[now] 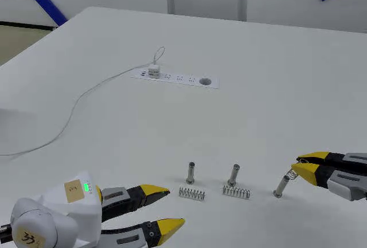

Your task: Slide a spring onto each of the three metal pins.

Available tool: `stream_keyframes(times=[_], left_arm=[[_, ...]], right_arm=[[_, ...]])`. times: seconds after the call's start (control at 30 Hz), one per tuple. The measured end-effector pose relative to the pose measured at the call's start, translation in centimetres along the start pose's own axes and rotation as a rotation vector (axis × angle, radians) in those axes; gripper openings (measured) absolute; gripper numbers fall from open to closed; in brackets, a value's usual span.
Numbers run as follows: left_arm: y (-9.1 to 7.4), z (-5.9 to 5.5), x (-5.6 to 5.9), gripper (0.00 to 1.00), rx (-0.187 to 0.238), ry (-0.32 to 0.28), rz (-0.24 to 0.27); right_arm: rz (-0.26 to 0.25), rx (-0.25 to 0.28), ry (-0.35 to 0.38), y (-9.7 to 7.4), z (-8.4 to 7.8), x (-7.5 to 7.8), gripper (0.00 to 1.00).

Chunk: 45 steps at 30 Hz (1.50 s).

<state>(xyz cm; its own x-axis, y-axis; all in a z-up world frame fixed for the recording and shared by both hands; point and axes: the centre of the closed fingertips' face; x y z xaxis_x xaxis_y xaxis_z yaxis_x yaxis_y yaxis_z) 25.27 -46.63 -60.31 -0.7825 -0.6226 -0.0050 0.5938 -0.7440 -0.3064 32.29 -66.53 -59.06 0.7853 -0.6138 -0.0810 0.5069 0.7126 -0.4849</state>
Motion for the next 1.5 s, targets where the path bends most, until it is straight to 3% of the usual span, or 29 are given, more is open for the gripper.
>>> stream_keyframes(times=[1.2,1.5], left_arm=[[-0.3,-0.5,-0.1,0.29,-0.018,-0.024,0.008],[-0.3,-0.7,-0.3,0.28,-0.023,-0.033,0.018]], right_arm=[[-0.024,-0.023,0.054,1.6,-1.9,0.7,0.11],[-0.022,-0.059,0.063,2.3,-3.0,0.8,0.11]])
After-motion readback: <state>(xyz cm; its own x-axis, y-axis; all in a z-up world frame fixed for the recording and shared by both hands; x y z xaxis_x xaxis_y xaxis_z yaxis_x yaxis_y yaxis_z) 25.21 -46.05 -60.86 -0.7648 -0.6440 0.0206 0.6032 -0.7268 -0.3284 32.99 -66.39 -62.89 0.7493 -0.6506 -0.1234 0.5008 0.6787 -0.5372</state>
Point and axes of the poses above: the centre of the closed fingertips' face, and the gripper's own axes: y roughly forward along the fingers, x roughly to its right, z roughly out of its top, and after that the axes turned 11 degrees about z, right-handed
